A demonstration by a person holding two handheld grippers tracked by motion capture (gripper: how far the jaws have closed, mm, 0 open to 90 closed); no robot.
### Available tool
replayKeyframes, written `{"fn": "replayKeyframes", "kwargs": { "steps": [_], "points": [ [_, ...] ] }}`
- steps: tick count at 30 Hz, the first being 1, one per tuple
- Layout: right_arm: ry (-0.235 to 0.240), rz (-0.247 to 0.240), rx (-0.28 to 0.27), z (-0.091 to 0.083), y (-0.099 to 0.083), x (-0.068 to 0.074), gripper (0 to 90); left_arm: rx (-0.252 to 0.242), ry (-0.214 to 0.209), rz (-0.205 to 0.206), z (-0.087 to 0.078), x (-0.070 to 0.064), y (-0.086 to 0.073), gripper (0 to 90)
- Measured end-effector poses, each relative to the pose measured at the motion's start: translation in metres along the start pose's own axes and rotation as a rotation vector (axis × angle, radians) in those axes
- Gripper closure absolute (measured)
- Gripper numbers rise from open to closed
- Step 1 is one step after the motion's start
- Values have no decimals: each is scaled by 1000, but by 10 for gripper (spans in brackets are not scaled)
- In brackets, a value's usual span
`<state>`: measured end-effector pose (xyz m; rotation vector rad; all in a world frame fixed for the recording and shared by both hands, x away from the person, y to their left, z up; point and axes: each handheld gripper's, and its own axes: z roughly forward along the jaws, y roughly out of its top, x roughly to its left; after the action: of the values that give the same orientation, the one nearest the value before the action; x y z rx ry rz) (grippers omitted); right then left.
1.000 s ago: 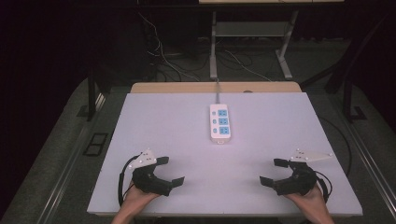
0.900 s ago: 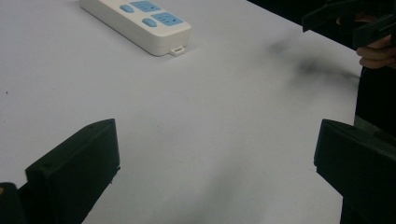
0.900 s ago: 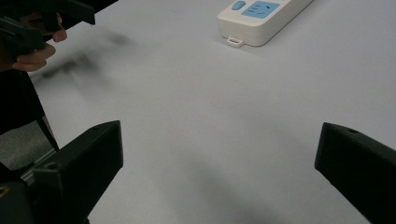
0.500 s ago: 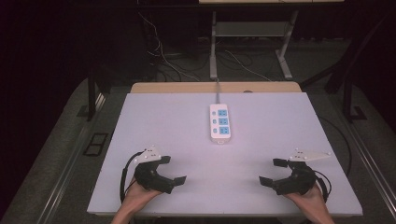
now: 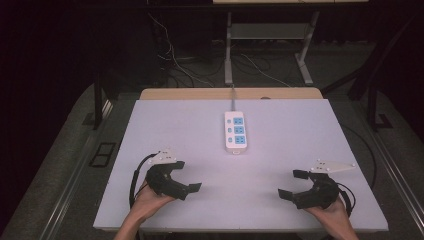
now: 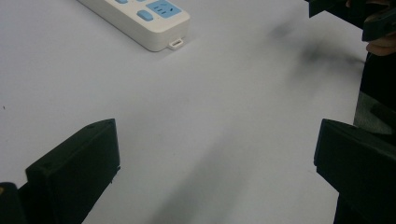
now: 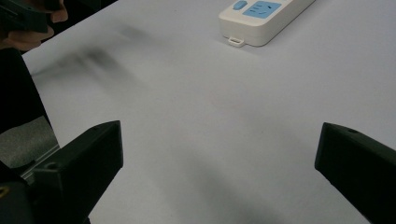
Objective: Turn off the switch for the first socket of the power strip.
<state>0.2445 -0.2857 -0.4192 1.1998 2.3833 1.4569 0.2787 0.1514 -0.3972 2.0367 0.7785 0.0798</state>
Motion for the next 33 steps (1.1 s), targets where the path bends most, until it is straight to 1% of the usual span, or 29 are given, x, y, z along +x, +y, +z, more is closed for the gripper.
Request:
{"fn": "replayKeyframes", "kwargs": {
  "steps": [4,11,14,19,22,29,32,33],
  "points": [
    [-2,0,-1,-1,0,0,8,9,-5,7,2,2,6,0],
    [-2,0,1,0,0,0,8,14,-3,6,5,5,15,0],
    [-2,0,2,0,0,-1,8,23,-6,15,8,7,20,0],
    [-6,-8,10,0,-1,0,8,11,-10,23,8,7,26,0],
    [-6,-14,13,1,-1,0,8,15,-9,29,9,8,31,0],
    [-6,-11,11,0,-1,0,8,22,-10,41,11,10,40,0],
    [-6,-9,11,0,-1,0,8,21,-11,41,13,11,44,0],
    [-5,-9,10,0,-1,0,8,24,-13,48,14,12,48,0]
  ]
}}
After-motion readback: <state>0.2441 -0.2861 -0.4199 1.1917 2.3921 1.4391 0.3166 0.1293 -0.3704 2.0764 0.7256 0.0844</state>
